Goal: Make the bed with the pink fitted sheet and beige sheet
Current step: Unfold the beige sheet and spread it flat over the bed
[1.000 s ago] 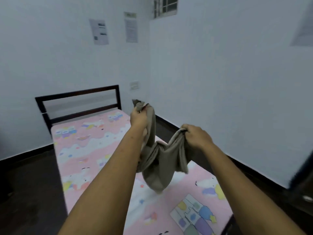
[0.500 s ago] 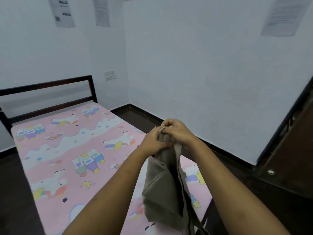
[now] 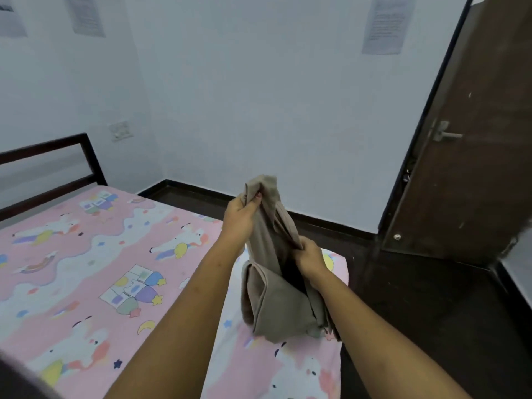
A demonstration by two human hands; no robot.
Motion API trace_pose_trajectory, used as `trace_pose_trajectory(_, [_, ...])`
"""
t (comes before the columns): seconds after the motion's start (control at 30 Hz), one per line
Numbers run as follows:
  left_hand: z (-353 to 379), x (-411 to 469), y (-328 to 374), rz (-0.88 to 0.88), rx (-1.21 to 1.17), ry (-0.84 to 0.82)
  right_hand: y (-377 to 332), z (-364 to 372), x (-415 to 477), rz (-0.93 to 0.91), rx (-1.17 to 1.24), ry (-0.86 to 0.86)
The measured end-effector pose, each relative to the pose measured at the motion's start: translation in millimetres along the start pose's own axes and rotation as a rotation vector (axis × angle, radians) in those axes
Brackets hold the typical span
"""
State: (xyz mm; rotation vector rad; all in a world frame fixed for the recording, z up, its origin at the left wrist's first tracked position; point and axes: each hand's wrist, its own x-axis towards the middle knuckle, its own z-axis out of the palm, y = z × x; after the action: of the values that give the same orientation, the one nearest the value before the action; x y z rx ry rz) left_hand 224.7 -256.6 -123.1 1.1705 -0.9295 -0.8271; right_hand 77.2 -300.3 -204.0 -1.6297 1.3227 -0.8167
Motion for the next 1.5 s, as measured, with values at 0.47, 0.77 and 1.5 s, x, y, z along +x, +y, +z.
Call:
trace_pose_trajectory(0.47, [-28,-78,60,0.256,0.241,-0.470,-131,-41,-101,-0.432,-0.160,0.295])
trace_pose_trajectory(0.77, [-21,-144,62,0.356,0.638,-0.426,-132,-64,-212,-0.348,-0.123,0.222])
trace_pose_trajectory(1.5, [-114,-144,148,0.350,0.345,-0.232,-160,-68,-232,-0.037,0.568,0.757])
